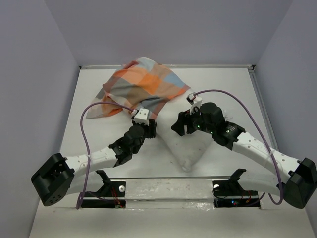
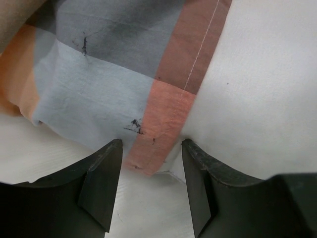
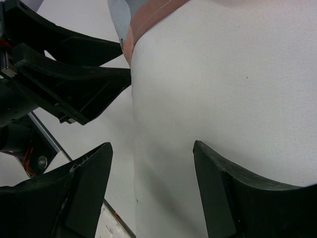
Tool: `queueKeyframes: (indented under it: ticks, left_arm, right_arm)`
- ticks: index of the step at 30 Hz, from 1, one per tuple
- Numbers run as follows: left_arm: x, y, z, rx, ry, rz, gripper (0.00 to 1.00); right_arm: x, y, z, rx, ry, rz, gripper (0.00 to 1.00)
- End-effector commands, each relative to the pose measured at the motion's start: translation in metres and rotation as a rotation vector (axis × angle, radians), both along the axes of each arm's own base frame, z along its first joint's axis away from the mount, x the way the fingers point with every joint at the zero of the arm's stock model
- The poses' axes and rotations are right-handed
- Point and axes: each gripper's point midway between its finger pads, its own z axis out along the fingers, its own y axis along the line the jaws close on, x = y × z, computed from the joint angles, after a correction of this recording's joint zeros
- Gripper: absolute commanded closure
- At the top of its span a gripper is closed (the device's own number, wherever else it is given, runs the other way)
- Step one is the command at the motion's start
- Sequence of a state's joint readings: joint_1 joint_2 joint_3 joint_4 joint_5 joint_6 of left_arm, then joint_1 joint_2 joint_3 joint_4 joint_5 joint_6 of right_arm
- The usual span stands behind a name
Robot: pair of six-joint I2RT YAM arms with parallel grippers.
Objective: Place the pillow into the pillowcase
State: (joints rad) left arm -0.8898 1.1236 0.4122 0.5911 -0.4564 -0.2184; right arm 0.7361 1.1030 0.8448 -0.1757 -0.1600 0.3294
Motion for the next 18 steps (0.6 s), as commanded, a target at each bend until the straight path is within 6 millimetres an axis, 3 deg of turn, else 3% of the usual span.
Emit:
queueKeyframes:
  ticks: [1,5,7,9,11,18]
  left_arm:
    - [0.022,0.007,0.018,0.007,-0.042,0.09,0.4]
    - [0.038,0.011,0.007,0.062,-0.023,0.131,0.44]
    - [0.043,0.017,0.01,0.073,-0.035,0.171,0.51]
    - [0.041,0.021,0.014,0.057,-0.042,0.186,0.62]
    - [0.037,0.024,0.029,0.013,-0.067,0.184,0.69]
    - [0.027,0.038,0.042,-0.023,-0.088,0.2,0.7]
  right_arm:
    - [0.006,0.008,0.025,0.027,-0.062,0.005,0.28]
    - [0.006,0.012,0.025,0.013,-0.074,0.008,0.28]
    - [0.011,0.009,0.023,-0.024,-0.091,-0.022,0.27]
    - [0.016,0.009,0.021,-0.066,-0.111,-0.057,0.12]
    - [0.019,0.01,0.015,-0.123,-0.135,-0.073,0.1]
    - [0.054,0.021,-0.007,-0.274,-0.151,-0.179,0.07]
